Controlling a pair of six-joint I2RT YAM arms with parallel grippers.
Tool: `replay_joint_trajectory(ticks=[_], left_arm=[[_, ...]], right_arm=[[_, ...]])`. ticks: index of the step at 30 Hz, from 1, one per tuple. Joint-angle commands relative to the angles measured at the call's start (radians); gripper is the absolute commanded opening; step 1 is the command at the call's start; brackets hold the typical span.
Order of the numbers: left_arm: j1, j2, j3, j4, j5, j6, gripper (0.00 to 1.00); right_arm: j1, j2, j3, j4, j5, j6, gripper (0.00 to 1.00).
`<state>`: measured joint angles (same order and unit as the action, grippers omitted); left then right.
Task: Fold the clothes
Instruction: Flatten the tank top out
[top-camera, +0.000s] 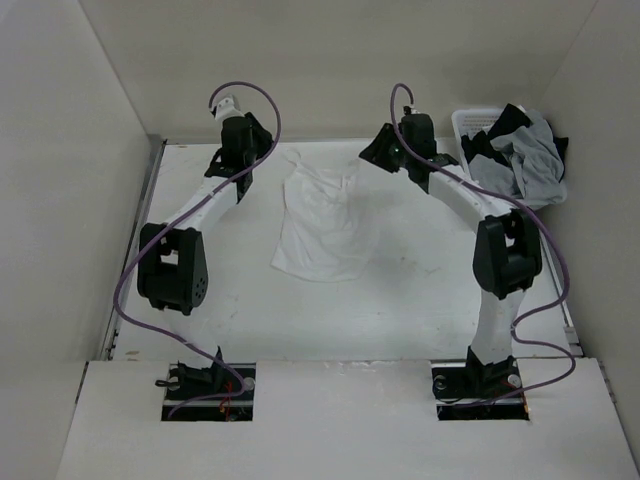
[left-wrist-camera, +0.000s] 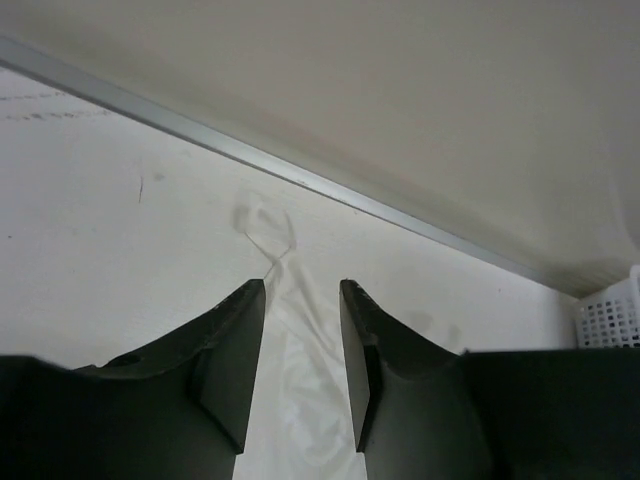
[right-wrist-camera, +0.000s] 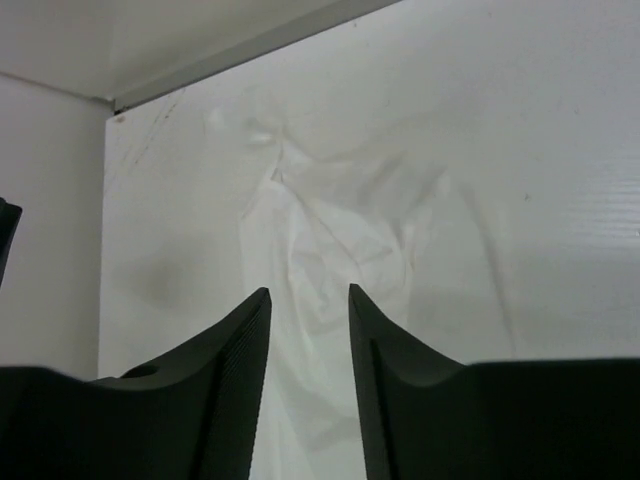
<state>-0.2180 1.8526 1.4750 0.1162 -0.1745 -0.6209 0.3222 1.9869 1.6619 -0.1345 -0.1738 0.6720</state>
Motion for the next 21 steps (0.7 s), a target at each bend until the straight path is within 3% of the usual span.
replay_joint_trajectory(ticks=[1, 4, 7, 10, 14, 21], left_arm=[[-0.011, -0.156, -0.138, 0.062, 0.004, -0.005, 0.34], [-0.054, -0.306, -0.416, 0.112, -0.037, -0.045, 0.30], [-0.102, -0.447, -0.661, 0.109, -0.062, -0.086, 0.23], [-0.134, -0.553, -0.809, 0.068, -0.060, -0.063, 0.20], [-0.154, -0.602, -0.874, -0.010, -0.023, -0.033, 0.27], [-0.192, -0.541, -0.915, -0.007, -0.002, -0.017, 0.34]], right_arm=[[0.022, -0.112, -0.063, 0.050, -0.017, -0.005, 0.44], [0.027, -0.262, -0.343, 0.182, 0.022, 0.004, 0.40], [0.063, -0.399, -0.607, 0.309, 0.034, 0.047, 0.16], [0.108, -0.500, -0.781, 0.375, 0.037, 0.066, 0.03], [0.154, -0.600, -0.904, 0.388, 0.056, 0.061, 0.07], [0.168, -0.685, -1.030, 0.395, 0.100, 0.031, 0.34]])
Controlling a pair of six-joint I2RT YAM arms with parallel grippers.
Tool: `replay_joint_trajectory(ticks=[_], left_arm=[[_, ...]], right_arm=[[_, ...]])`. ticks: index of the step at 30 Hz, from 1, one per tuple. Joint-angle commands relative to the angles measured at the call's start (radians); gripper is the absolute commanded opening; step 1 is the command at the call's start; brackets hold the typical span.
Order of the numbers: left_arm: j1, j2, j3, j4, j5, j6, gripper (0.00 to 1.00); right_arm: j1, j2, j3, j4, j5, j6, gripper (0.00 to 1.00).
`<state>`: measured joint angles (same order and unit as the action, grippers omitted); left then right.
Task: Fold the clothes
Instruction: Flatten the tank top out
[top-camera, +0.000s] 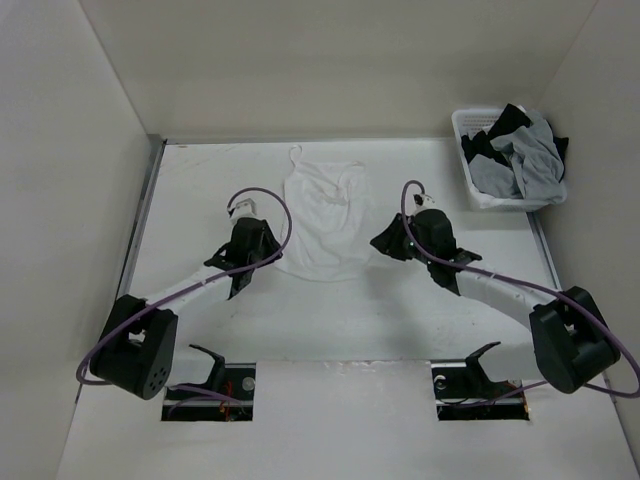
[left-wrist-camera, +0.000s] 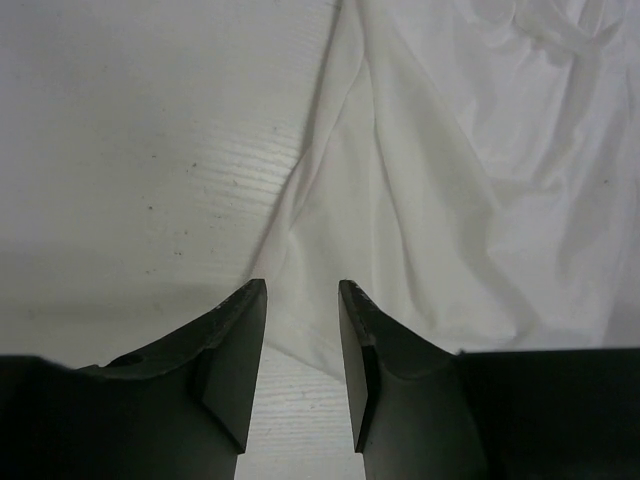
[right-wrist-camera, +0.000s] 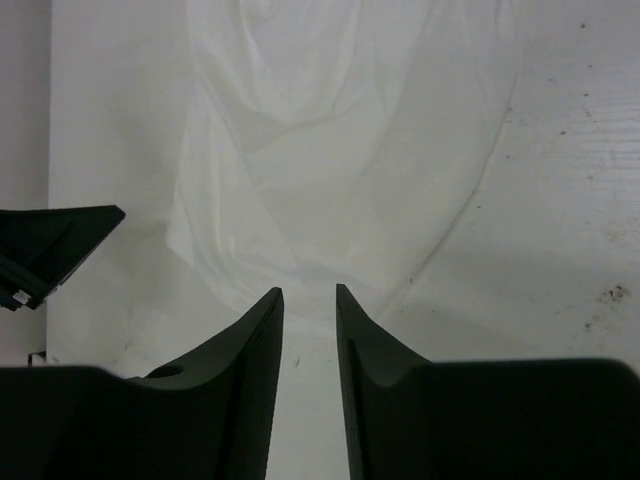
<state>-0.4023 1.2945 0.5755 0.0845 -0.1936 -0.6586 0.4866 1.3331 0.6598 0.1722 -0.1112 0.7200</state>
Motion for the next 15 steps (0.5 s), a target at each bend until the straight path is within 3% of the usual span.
replay_joint_trajectory(ticks=[1, 3, 5, 6, 7, 9, 10, 15], left_arm=[[-0.010, 0.032, -0.014, 0.027, 0.023, 0.028, 0.34], [-0.013, 0.058, -0.008, 0.029, 0.026, 0.036, 0.33], [-0.016, 0.069, -0.006, 0.024, 0.019, 0.037, 0.32], [-0.016, 0.071, -0.006, 0.020, 0.016, 0.039, 0.31], [-0.016, 0.071, -0.006, 0.018, 0.016, 0.039, 0.31], [-0.016, 0.074, -0.011, 0.018, 0.016, 0.039, 0.31], [-0.016, 0.080, -0.011, 0.018, 0.020, 0.039, 0.30], [-0.020, 0.101, -0.016, 0.005, 0.025, 0.039, 0.29]], right_arm=[[0.004, -0.031, -0.038, 0.096, 0.038, -0.017, 0.35], [0.004, -0.028, -0.060, 0.125, 0.032, -0.011, 0.40], [0.004, -0.032, -0.086, 0.182, 0.024, -0.013, 0.52], [0.004, -0.040, -0.103, 0.222, 0.018, -0.011, 0.51], [0.008, -0.048, -0.117, 0.255, 0.001, -0.008, 0.41], [0.008, -0.054, -0.135, 0.308, -0.057, 0.013, 0.08], [0.005, -0.052, -0.140, 0.326, -0.088, 0.027, 0.00], [-0.024, -0.051, -0.180, 0.417, -0.133, 0.081, 0.00]])
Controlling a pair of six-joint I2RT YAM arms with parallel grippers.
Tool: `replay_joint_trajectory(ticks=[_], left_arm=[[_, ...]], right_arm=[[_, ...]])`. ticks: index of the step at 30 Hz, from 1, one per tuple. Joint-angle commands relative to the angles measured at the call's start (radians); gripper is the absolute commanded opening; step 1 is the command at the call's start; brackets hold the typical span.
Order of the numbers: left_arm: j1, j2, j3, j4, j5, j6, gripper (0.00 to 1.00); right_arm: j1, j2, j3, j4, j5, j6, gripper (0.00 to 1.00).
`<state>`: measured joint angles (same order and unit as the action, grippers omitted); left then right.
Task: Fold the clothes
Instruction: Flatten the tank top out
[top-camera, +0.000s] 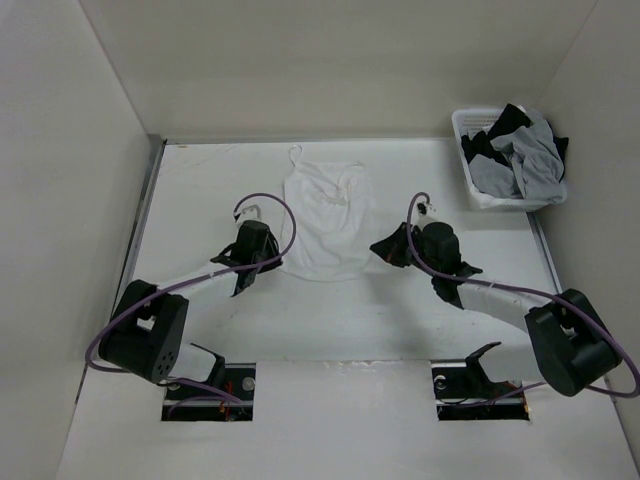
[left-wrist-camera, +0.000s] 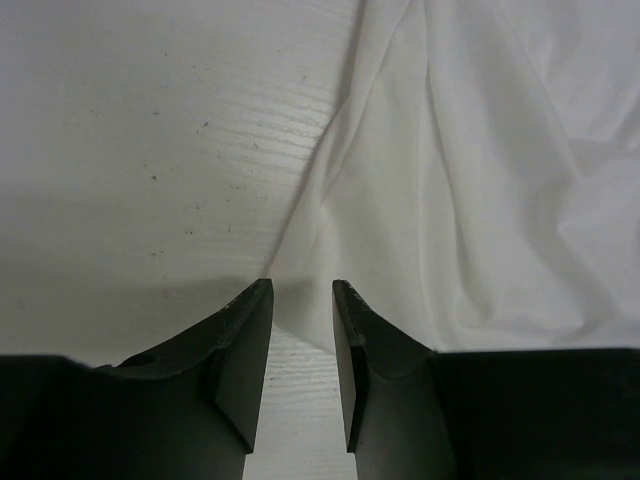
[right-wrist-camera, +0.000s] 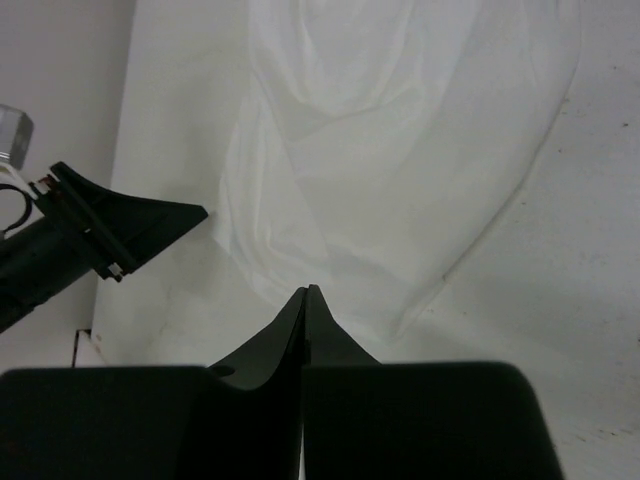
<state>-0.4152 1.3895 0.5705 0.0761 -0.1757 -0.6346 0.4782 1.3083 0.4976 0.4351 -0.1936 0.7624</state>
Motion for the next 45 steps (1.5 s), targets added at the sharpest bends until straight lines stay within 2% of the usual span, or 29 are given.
replay_joint_trajectory(ticks=[1, 4, 7, 9, 11, 13, 17, 21, 27, 33, 34, 35, 36, 37, 39, 42, 45], left_arm=[[-0.009, 0.006, -0.014, 0.007, 0.004, 0.016, 0.28], [-0.009, -0.001, -0.030, -0.006, -0.019, 0.018, 0.28], [-0.009, 0.017, -0.034, 0.004, -0.021, 0.018, 0.29], [-0.013, 0.034, -0.027, 0.017, -0.016, 0.015, 0.29], [-0.020, 0.054, -0.020, 0.030, -0.013, 0.013, 0.21], [-0.017, 0.052, -0.011, 0.024, -0.011, 0.000, 0.09], [-0.026, -0.113, -0.018, 0.004, -0.008, -0.040, 0.03], [-0.017, -0.280, -0.006, -0.059, -0.012, -0.074, 0.02], [-0.003, -0.302, 0.000, -0.062, 0.027, -0.083, 0.03], [0.026, -0.308, -0.006, -0.033, 0.062, -0.085, 0.03], [0.032, -0.311, -0.008, -0.029, 0.067, -0.085, 0.03], [0.039, -0.311, -0.009, -0.022, 0.073, -0.086, 0.03], [0.043, -0.313, -0.009, -0.019, 0.079, -0.088, 0.03], [0.048, -0.316, -0.008, -0.015, 0.088, -0.094, 0.03], [0.051, -0.334, 0.006, -0.012, 0.100, -0.111, 0.03], [0.046, -0.392, 0.031, -0.022, 0.099, -0.126, 0.03], [0.059, -0.489, 0.054, -0.065, 0.087, -0.132, 0.03]], right_arm=[[-0.022, -0.027, -0.021, 0.159, -0.049, 0.040, 0.00], [-0.036, -0.021, -0.019, 0.159, -0.056, 0.035, 0.01], [-0.031, -0.011, -0.016, 0.163, -0.044, 0.031, 0.11], [-0.033, 0.005, -0.010, 0.160, -0.043, 0.029, 0.13], [-0.037, 0.026, -0.001, 0.152, -0.026, 0.026, 0.19], [-0.049, 0.052, 0.013, 0.120, 0.020, 0.022, 0.26], [-0.066, 0.138, 0.087, -0.031, 0.161, -0.008, 0.31], [-0.065, 0.248, 0.179, -0.113, 0.197, -0.040, 0.35], [-0.068, 0.396, 0.317, -0.148, 0.194, -0.046, 0.40], [-0.065, 0.526, 0.463, -0.239, 0.131, -0.051, 0.39], [-0.065, 0.531, 0.473, -0.246, 0.128, -0.052, 0.36], [-0.065, 0.532, 0.479, -0.249, 0.128, -0.051, 0.29], [-0.065, 0.526, 0.480, -0.254, 0.135, -0.043, 0.16], [-0.065, 0.508, 0.472, -0.250, 0.135, -0.040, 0.08], [-0.060, 0.424, 0.440, -0.259, 0.144, -0.051, 0.01], [-0.014, 0.210, 0.359, -0.330, 0.161, -0.067, 0.00], [0.070, -0.028, 0.306, -0.488, 0.172, -0.080, 0.00]])
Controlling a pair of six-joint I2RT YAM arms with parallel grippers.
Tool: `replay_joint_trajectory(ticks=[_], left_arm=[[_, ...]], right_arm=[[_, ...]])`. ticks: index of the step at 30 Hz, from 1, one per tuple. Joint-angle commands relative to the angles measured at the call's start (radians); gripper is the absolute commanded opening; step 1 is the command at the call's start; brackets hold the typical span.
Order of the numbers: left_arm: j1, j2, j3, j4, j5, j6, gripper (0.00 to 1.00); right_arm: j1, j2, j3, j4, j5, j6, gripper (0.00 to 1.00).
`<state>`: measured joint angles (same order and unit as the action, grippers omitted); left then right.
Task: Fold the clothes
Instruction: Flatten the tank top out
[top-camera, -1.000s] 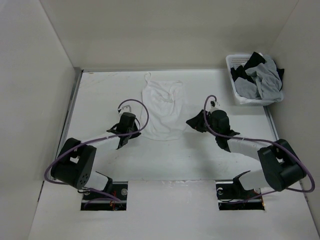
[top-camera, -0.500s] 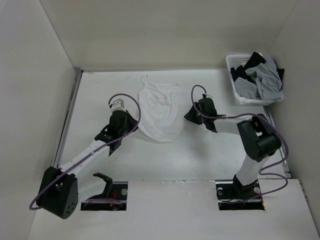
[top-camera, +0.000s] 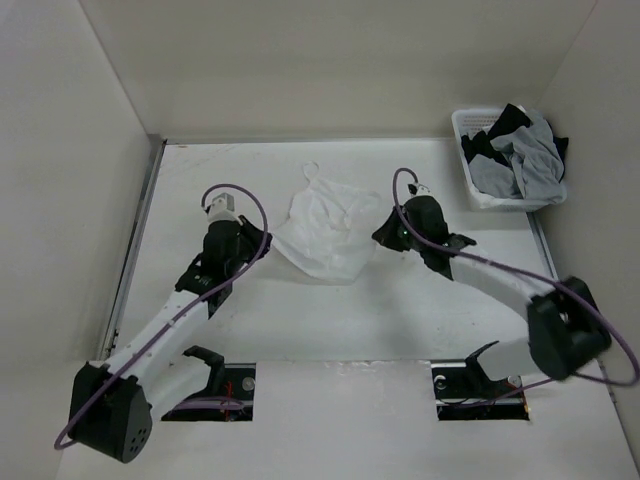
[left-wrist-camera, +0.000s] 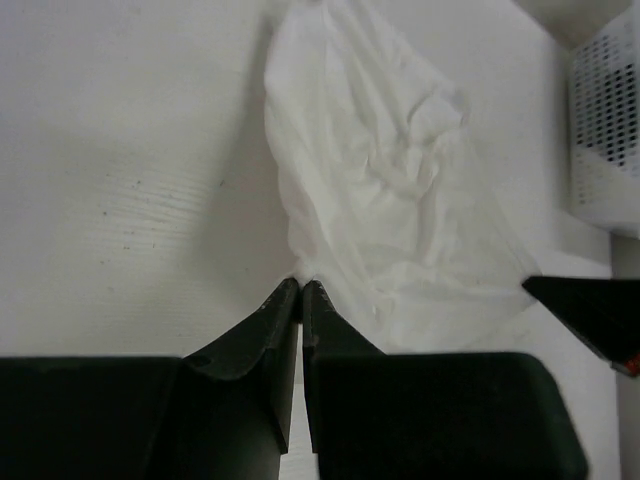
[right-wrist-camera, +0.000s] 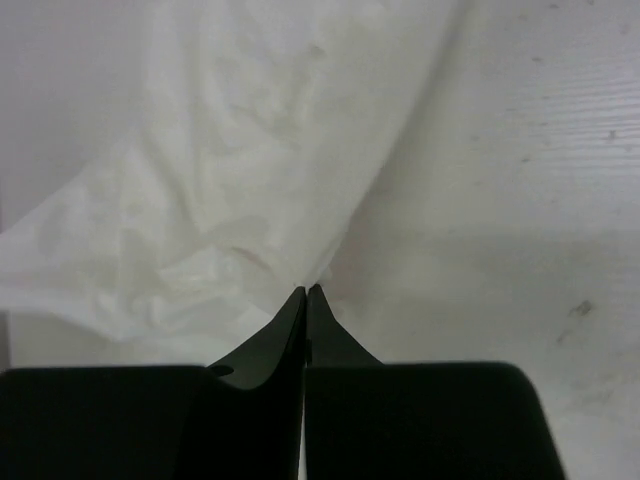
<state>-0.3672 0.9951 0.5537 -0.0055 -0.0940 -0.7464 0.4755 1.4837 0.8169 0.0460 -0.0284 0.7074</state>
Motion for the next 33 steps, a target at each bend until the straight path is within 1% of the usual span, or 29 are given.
replay_joint_trajectory(ticks=[1, 3, 5, 6, 8, 10, 14, 16, 19, 22, 24, 26, 27, 29, 31, 32, 33], left_arm=[[0.021, -0.125, 0.078, -0.005, 0.002, -0.021, 0.03], [0.052, -0.176, 0.087, -0.042, 0.000, -0.018, 0.03], [0.076, -0.211, 0.084, -0.059, 0.002, -0.016, 0.03], [0.086, -0.220, 0.077, -0.063, 0.005, -0.018, 0.03], [0.089, -0.220, 0.060, -0.063, 0.008, -0.022, 0.03], [0.089, -0.204, 0.045, -0.059, 0.011, -0.024, 0.03], [0.093, -0.179, 0.014, -0.051, 0.014, -0.025, 0.03], [0.103, -0.164, -0.003, -0.047, 0.014, -0.025, 0.03], [0.112, -0.138, -0.027, -0.036, 0.014, -0.034, 0.03], [0.132, -0.122, -0.047, -0.028, 0.016, -0.051, 0.03], [0.147, -0.119, -0.054, -0.018, 0.020, -0.060, 0.03], [0.155, -0.113, -0.058, 0.001, 0.028, -0.073, 0.03], [0.156, -0.107, -0.061, 0.009, 0.033, -0.079, 0.03], [0.150, -0.096, -0.067, 0.021, 0.037, -0.085, 0.03], [0.143, -0.089, -0.078, 0.029, 0.039, -0.088, 0.03], [0.142, -0.087, -0.084, 0.033, 0.042, -0.088, 0.03], [0.141, -0.087, -0.092, 0.038, 0.045, -0.088, 0.03]], right_arm=[[0.103, -0.273, -0.018, -0.157, 0.016, -0.026, 0.01], [0.158, -0.386, -0.019, -0.265, 0.045, -0.017, 0.02], [0.195, -0.451, -0.021, -0.320, 0.051, 0.001, 0.02], [0.209, -0.473, -0.030, -0.334, 0.048, 0.016, 0.03], [0.211, -0.461, -0.056, -0.308, 0.039, 0.020, 0.04], [0.179, -0.384, -0.079, -0.258, 0.030, 0.020, 0.03], [0.111, -0.138, -0.059, -0.100, -0.001, 0.006, 0.03], [0.070, 0.000, -0.001, -0.036, -0.025, -0.003, 0.03], [0.003, 0.203, 0.146, 0.009, -0.060, -0.011, 0.02], [-0.045, 0.292, 0.267, 0.025, -0.067, -0.006, 0.02], [-0.054, 0.287, 0.301, 0.034, -0.056, -0.011, 0.09], [-0.053, 0.254, 0.292, 0.032, -0.035, -0.013, 0.21], [-0.050, 0.228, 0.263, 0.031, -0.025, -0.017, 0.28], [-0.039, 0.146, 0.158, 0.037, -0.008, -0.032, 0.34], [0.005, 0.061, 0.032, 0.060, 0.010, -0.032, 0.34], [0.024, 0.025, -0.029, 0.074, 0.013, -0.028, 0.31], [0.042, -0.005, -0.079, 0.084, 0.015, -0.020, 0.25]])
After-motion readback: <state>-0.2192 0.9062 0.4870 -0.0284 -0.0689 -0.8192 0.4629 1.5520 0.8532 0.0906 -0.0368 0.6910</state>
